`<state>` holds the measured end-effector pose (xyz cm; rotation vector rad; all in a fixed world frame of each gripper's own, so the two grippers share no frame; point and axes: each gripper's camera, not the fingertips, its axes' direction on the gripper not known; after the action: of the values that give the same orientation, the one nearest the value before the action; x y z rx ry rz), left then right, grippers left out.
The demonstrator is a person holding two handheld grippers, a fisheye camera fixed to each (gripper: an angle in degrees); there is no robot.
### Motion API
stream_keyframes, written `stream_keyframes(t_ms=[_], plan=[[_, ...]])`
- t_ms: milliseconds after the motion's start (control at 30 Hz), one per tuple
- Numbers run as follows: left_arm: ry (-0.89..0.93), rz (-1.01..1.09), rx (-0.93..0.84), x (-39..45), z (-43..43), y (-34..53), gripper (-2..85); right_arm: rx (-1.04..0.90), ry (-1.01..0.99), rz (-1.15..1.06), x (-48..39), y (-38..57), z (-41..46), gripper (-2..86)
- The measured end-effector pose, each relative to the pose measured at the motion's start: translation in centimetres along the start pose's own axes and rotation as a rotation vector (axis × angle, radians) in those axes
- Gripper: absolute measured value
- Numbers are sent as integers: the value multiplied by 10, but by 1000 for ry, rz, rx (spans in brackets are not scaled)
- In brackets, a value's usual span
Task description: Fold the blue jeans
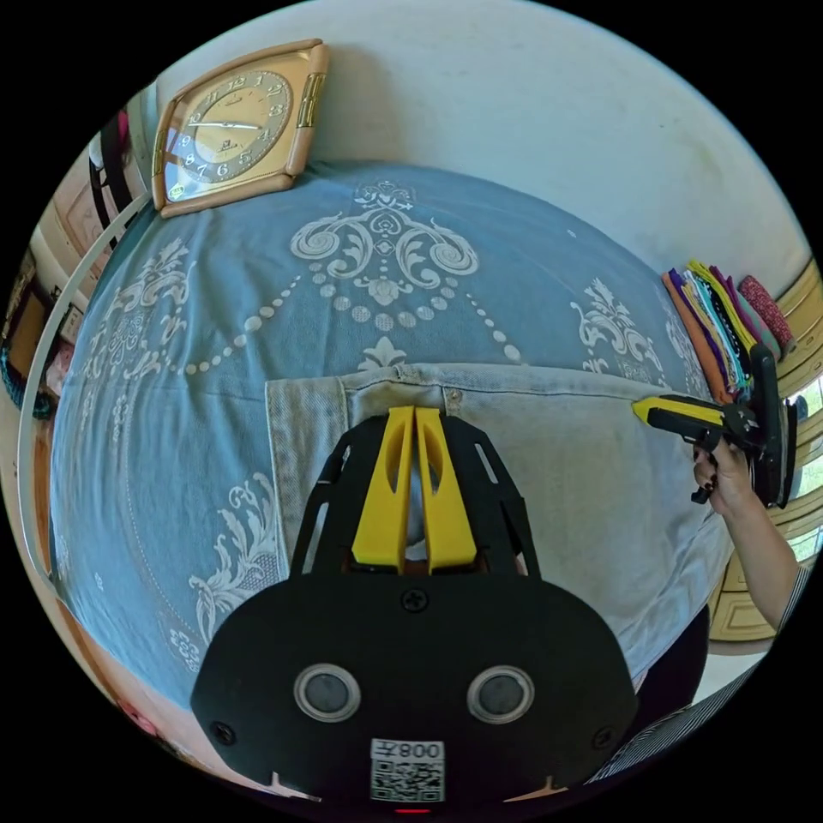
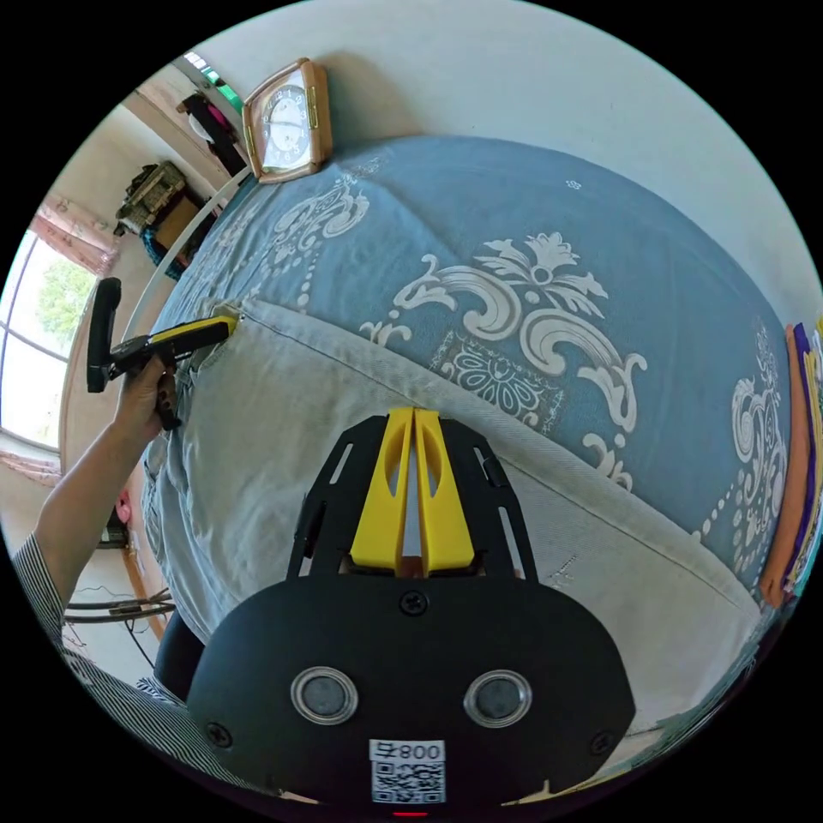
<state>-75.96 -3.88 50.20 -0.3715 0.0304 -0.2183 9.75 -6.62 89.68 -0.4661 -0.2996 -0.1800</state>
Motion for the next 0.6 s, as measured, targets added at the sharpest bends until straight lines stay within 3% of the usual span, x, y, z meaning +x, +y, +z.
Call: stream_keyframes(t_ms=[200,300,433,600], plan=[[4,9,123,-18,-35,21,2,107,-22,1,-7,-5,-13,-4],[15,-26,-35,-35,-12,13,2,40,-26,37,-3,-23,7,-4],[73,-28,93,-40,-47,10,2,21,-58,52,-1,-41,8,-4],[73,-30,165,-39,-86,50,2,76,-184,-109,-42,-4,-25,-4]])
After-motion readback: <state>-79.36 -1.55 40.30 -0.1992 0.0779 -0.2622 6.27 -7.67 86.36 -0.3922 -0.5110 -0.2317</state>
